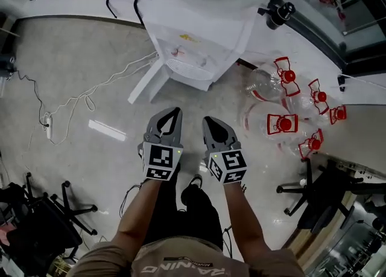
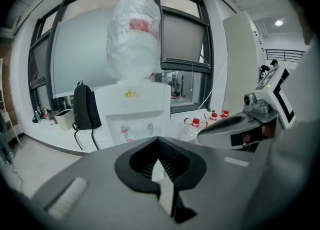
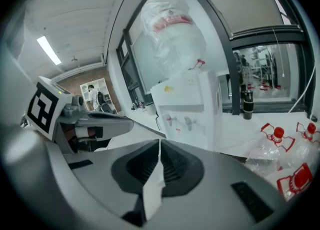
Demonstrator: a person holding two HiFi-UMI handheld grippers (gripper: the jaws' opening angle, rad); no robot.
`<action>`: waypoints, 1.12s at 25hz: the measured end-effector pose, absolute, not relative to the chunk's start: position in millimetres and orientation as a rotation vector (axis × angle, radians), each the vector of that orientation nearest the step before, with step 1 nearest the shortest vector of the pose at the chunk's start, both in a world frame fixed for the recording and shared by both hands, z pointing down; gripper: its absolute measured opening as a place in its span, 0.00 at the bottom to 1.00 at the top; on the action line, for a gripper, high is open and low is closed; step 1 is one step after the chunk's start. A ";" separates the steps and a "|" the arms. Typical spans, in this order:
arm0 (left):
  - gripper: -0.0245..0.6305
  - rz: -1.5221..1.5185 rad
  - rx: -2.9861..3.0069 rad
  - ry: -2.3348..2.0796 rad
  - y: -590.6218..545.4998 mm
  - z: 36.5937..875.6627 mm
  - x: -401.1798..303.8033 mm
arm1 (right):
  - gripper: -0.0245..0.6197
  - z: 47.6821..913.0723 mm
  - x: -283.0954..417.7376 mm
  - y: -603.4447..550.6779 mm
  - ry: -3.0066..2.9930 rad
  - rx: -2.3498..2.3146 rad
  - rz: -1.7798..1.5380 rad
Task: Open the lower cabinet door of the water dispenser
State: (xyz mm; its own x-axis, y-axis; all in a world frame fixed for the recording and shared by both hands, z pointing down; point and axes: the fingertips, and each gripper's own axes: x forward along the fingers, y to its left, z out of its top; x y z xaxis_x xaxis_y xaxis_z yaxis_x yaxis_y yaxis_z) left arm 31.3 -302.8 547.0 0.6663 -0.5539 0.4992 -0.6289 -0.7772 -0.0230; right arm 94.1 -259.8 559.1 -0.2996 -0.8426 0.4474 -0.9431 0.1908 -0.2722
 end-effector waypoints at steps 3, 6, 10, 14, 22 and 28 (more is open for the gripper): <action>0.04 0.729 2.757 -0.955 -299.9 488.8 30.6 | 0.06 507.1 89.1 -258.3 -2.272 1.742 0.736; 0.04 0.707 2.790 -0.947 -297.0 434.7 28.1 | 0.06 457.6 86.5 -257.7 -2.283 1.765 0.709; 0.04 0.649 2.831 -0.974 -295.5 363.5 19.4 | 0.06 386.3 80.5 -258.6 -2.305 1.803 0.633; 0.04 0.528 2.880 -0.917 -289.9 296.2 13.4 | 0.06 310.3 67.2 -260.5 -2.368 1.841 0.583; 0.04 0.247 3.085 -0.790 -293.7 183.9 16.0 | 0.05 174.7 67.4 -271.6 -2.337 2.046 0.203; 0.04 0.105 3.200 -0.833 -307.4 114.2 19.3 | 0.05 112.8 81.9 -267.8 -2.317 2.098 -0.008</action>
State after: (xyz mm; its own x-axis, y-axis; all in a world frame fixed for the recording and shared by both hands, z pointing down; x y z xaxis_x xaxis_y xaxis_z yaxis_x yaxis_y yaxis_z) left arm 19.3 -307.4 114.2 0.8719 -0.4893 0.0192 -0.4788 -0.8601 -0.1761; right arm 81.9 -267.8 112.8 -0.0992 -0.9950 0.0087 -0.9950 0.0993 0.0144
